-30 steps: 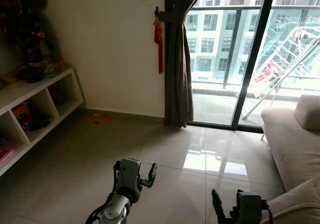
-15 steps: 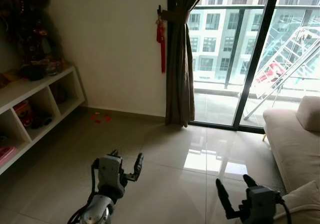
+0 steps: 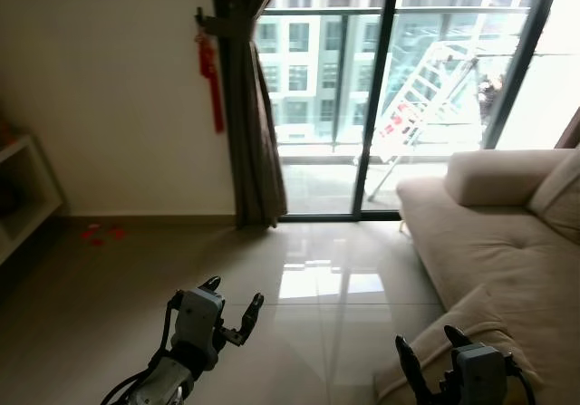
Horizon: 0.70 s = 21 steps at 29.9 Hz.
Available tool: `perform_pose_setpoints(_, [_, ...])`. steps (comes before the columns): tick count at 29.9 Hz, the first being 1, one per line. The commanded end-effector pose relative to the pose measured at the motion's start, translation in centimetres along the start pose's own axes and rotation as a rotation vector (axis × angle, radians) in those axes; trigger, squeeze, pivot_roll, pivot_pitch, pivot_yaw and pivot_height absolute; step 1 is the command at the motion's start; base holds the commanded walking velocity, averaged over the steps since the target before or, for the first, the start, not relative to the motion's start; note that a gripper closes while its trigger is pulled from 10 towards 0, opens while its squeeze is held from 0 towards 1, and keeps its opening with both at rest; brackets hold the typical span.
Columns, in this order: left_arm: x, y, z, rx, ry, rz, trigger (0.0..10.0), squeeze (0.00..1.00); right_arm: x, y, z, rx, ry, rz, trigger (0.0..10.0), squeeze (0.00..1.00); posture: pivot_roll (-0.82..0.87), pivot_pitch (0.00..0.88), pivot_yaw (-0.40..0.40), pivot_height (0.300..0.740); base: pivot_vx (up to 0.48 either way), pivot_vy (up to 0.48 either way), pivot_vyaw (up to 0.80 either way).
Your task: Move the pillow to the sofa from floor
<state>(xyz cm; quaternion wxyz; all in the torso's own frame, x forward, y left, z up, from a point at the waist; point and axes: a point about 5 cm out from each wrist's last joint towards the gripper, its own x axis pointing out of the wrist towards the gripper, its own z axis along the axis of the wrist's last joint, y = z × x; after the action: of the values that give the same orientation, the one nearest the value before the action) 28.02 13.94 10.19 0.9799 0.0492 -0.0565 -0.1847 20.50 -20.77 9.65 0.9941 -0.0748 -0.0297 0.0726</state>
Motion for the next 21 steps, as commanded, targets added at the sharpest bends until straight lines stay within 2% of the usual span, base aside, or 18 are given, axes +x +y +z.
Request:
perform_pose_setpoints(1, [0.0, -0.2, -0.5, -0.008, 0.031, 0.008, 10.0, 0.00, 0.1, 0.4, 0.0, 0.016, 0.005, -0.004, 10.0, 0.00, 0.09, 0.000, 0.038, 0.740, 0.000, 0.000, -0.78])
perform_pose_setpoints(7, [0.2, -1.3, -0.4, -0.039, 0.026, 0.005, 10.0, 0.00, 0.2, 1.4, -0.2, 0.049, 0.011, -0.001, 10.0, 0.00, 0.08, 0.000, 0.041, 0.740, 0.000, 0.000, -0.78])
perform_pose_setpoints(21, [0.9, -1.0, -0.3, -0.035, 0.030, 0.034, 10.0, 0.00, 0.4, 1.8, -0.6, 0.058, 0.023, -0.011, 10.0, 0.00, 0.08, 0.000, 0.047, 0.740, 0.000, 0.000, -0.78])
